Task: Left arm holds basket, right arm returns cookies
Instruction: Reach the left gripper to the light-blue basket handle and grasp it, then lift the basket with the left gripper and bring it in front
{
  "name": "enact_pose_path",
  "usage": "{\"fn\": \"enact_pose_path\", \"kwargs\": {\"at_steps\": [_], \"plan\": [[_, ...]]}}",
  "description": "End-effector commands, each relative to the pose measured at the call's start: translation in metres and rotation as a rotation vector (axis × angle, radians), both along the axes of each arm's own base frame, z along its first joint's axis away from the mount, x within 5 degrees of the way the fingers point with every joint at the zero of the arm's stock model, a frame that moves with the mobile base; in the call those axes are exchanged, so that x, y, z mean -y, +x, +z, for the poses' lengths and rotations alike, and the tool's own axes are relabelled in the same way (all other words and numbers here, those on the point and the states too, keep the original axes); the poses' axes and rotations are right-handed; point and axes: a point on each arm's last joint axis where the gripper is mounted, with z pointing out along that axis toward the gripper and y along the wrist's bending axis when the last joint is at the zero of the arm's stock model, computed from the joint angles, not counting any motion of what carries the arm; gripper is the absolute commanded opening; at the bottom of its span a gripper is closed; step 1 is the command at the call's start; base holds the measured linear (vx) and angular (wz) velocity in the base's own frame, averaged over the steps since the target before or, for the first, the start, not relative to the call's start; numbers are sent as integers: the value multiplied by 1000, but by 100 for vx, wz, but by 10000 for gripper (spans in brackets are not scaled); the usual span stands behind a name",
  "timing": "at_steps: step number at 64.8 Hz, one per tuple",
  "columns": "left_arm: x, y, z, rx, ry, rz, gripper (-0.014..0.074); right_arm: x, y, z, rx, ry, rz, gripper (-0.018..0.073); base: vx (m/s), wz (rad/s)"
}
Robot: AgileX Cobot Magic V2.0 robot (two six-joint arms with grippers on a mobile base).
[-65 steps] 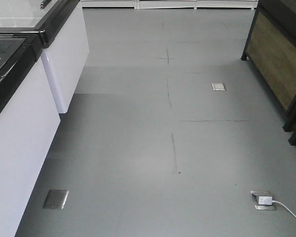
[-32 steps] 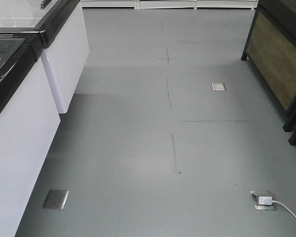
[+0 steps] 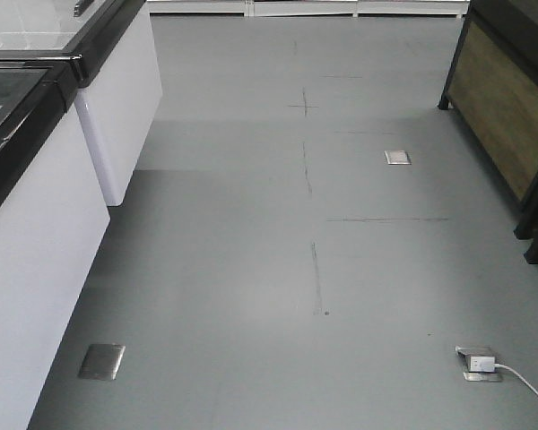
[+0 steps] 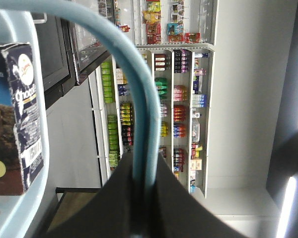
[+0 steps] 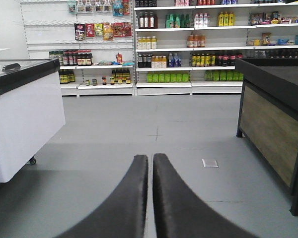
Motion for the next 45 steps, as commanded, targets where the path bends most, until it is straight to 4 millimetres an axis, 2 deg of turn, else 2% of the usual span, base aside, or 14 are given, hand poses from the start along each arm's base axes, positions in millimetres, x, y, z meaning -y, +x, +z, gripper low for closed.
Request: {"fn": "enact_pose_path", "kwargs": {"at_steps": [1, 13, 19, 31, 45], "plan": [[28, -3, 73, 218, 89, -42, -6, -1, -1, 1, 65, -13, 9, -11, 0, 0], [75, 15, 128, 326, 222, -185, -6, -1, -1, 1, 65, -13, 9, -11, 0, 0], [111, 26, 149, 382, 284, -305, -6, -1, -1, 1, 65, -13, 9, -11, 0, 0], [189, 49, 160, 450, 327, -549, -6, -1, -1, 1, 65, -13, 9, -11, 0, 0], [284, 58, 148, 510, 368, -800, -6, -1, -1, 1, 65, -13, 9, -11, 0, 0]]}}
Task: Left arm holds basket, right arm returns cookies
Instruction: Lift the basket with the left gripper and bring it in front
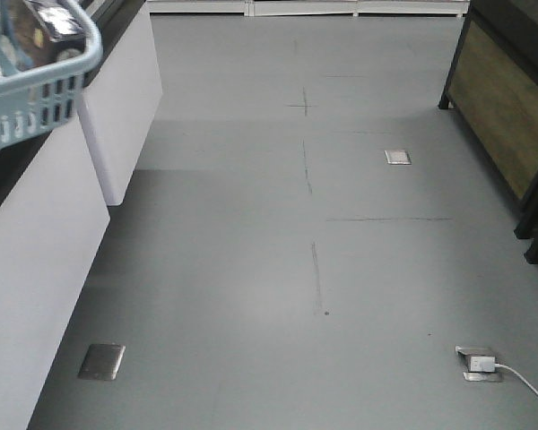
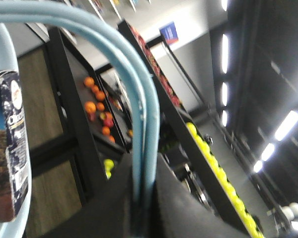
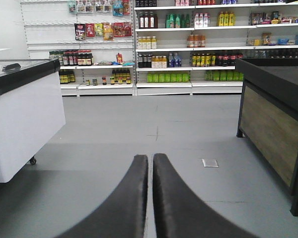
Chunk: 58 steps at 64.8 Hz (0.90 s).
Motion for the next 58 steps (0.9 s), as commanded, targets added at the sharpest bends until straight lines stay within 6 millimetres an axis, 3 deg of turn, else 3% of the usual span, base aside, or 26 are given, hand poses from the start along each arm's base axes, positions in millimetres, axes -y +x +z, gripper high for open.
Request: {"fn": "enact_pose_path", "kwargs": {"at_steps": [1, 7, 18, 37, 47, 58], "plan": [[47, -23, 31, 156, -58, -90, -6, -1, -1, 1, 65, -13, 9, -11, 0, 0], [82, -26, 17, 130, -58, -141, -6, -1, -1, 1, 65, -13, 9, -11, 0, 0], [145, -38, -28, 64, -31, -282, -6, -1, -1, 1, 65, -13, 9, -11, 0, 0], [229, -71, -125, -151, 62, -424, -6, -1, -1, 1, 65, -13, 9, -11, 0, 0], [254, -91, -155, -213, 120, -476, -6, -1, -1, 1, 65, -13, 9, -11, 0, 0], [266, -102, -163, -232, 134, -521, -5, -1, -1, 1, 65, -13, 9, -11, 0, 0]]}}
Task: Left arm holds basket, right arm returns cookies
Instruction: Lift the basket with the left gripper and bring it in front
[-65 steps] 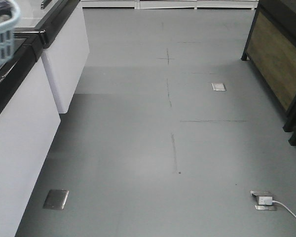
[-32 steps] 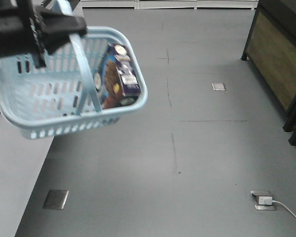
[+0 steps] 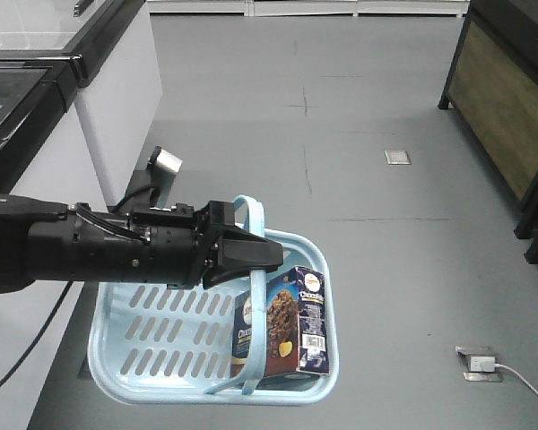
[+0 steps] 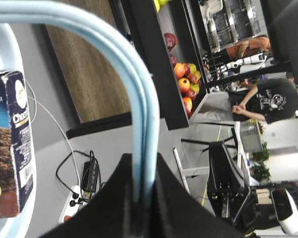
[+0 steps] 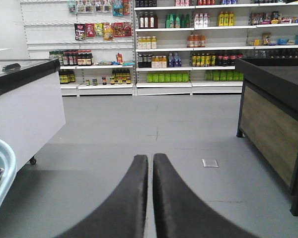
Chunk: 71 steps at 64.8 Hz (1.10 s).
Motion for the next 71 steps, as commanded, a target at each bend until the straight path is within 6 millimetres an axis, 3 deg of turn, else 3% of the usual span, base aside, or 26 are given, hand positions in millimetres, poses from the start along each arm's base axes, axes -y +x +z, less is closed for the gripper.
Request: {"fn": "enact_pose_path", "kwargs": {"at_steps": [1, 18, 71], "plan": [[6, -7, 34, 54, -154, 5, -5, -1, -1, 1, 65, -13, 9, -11, 0, 0], [19, -16, 34, 49, -154, -42, -5, -1, -1, 1, 65, -13, 9, -11, 0, 0], [17, -10, 28, 49, -94, 25, -3, -1, 0, 1, 65, -13, 9, -11, 0, 0]]}}
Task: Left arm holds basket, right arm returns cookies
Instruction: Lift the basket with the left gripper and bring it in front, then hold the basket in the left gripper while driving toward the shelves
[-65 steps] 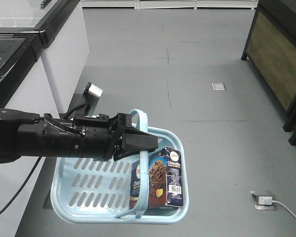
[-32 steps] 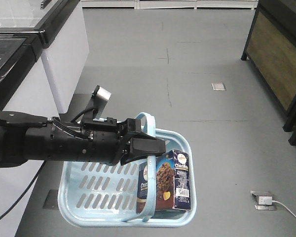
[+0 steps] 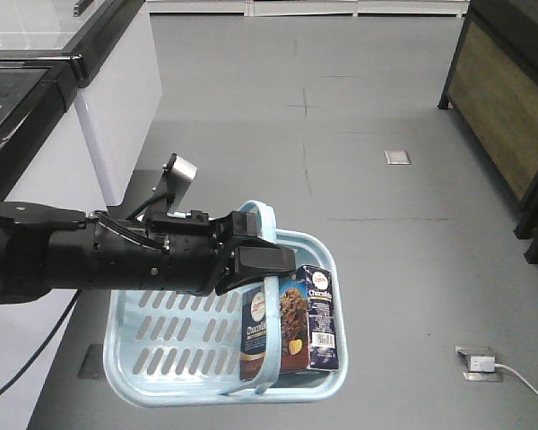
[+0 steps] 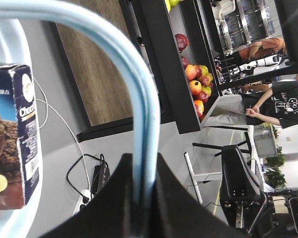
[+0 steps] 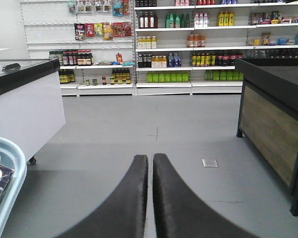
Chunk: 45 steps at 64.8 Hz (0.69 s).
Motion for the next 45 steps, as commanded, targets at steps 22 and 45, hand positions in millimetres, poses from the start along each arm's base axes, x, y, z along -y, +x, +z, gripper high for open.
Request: {"fn": "enact_pose_path", "kwargs": {"at_steps": [22, 45], "plan": [[2, -5, 32, 37, -133, -3, -3, -1, 0, 1, 65, -13, 9, -11, 0, 0], [2, -5, 32, 37, -133, -3, -3, -1, 0, 1, 65, -13, 9, -11, 0, -1]]}}
